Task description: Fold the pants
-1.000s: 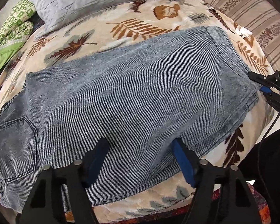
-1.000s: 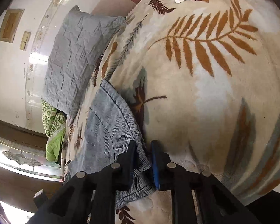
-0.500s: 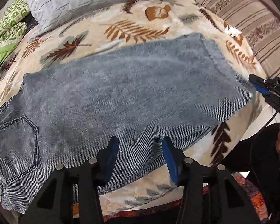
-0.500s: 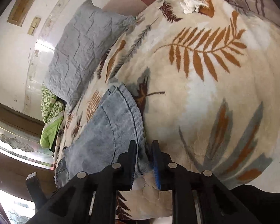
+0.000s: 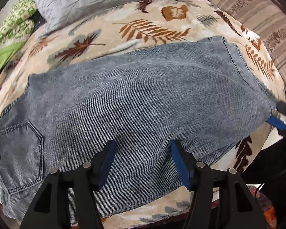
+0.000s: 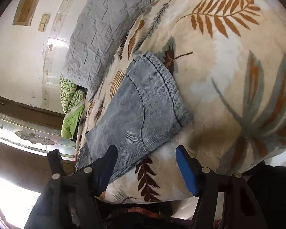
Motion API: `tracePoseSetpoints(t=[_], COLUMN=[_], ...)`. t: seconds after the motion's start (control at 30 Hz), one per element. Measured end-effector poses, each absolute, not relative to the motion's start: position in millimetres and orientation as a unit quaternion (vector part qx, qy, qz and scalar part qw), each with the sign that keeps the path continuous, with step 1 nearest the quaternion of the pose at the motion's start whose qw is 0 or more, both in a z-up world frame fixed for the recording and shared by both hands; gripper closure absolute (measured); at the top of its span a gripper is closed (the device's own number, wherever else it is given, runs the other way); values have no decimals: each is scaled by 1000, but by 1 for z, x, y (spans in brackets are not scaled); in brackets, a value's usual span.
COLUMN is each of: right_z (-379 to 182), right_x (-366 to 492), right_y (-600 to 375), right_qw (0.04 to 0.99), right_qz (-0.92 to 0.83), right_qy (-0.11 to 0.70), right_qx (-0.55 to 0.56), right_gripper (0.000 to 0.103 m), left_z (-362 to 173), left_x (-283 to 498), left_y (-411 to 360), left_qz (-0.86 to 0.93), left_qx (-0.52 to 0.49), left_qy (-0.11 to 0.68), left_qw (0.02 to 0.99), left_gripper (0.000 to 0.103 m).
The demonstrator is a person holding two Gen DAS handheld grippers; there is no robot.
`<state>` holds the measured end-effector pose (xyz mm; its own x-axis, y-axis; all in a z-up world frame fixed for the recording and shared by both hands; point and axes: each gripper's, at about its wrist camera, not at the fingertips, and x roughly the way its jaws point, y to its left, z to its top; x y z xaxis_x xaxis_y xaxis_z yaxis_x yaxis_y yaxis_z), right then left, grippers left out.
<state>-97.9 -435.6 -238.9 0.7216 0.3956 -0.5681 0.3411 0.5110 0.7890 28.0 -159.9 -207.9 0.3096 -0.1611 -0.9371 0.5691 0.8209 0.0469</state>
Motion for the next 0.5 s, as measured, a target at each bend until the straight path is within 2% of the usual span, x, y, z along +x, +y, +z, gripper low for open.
tracePoseSetpoints(t=[0.17,0.3,0.33,0.4,0.43,0.5], right_z=[-266,-274,-275,-276,-275,-277], right_x=[-85,-81,-80,-78,-77,-73], right_y=[-446,-453,-453,-453,-454,-453], right_qw=[745,728,726,723,726,729], right_qz=[23,29,27,22,18,-1], right_qy=[355,317,311,302,302,315], right_qx=[564,608,613,621,618,607], right_gripper=[36,36,40,53,70,77], left_z=[-196,-200,-204,-207,-207,-207], left_x=[38,42,43,43,41,37], left_y=[-152,-151,-149,-147,-148,-147], left_qz=[-246,-228,-229,-232,-234,-236], left_qx=[143,158,152,150,158,164], left_qy=[558,553,560,556,552,549], left_qw=[779,785,782,784,785,785], left_gripper=[41,41,41,41,40,40])
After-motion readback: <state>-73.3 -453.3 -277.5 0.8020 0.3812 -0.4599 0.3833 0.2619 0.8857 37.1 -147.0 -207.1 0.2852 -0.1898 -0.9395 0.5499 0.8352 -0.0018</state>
